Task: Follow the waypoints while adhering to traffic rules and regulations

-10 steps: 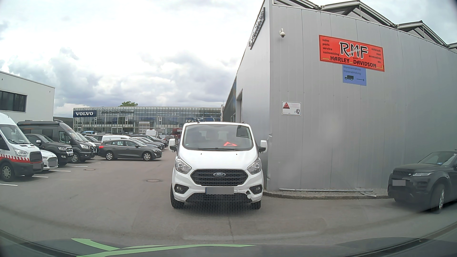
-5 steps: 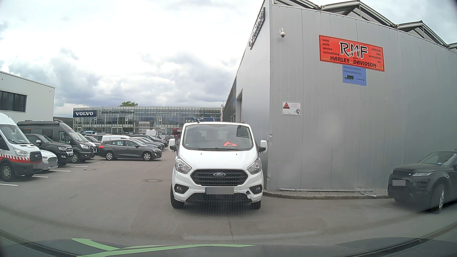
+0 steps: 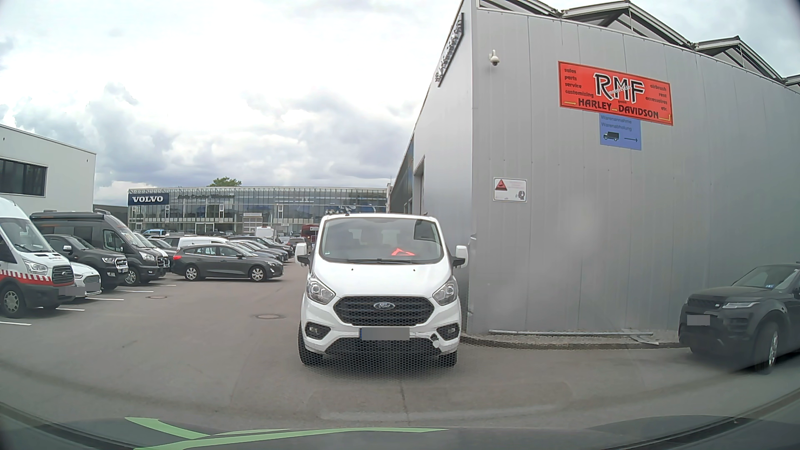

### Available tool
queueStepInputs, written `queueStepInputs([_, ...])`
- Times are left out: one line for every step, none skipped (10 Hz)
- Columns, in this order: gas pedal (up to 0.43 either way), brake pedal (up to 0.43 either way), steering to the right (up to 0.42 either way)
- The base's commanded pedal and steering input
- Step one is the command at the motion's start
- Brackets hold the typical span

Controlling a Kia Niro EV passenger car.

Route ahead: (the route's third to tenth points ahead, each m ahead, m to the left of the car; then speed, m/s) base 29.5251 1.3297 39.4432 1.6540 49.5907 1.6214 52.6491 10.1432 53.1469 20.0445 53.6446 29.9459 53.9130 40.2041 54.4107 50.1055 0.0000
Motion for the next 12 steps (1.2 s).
queueStepInputs([0.0,0.518,-0.012])
queueStepInputs([0.0,0.518,-0.012])
queueStepInputs([0.0,0.518,-0.012])
queueStepInputs([0.0,0.518,-0.012])
queueStepInputs([0.0,0.518,-0.012])
queueStepInputs([0.0,0.518,-0.012])
queueStepInputs([0.0,0.518,-0.012])
queueStepInputs([0.0,0.518,-0.012])
queueStepInputs([0.0,0.518,-0.012])
queueStepInputs([0.0,0.518,-0.012])
queueStepInputs([0.0,0.518,-0.012])
queueStepInputs([0.0,0.518,-0.012])
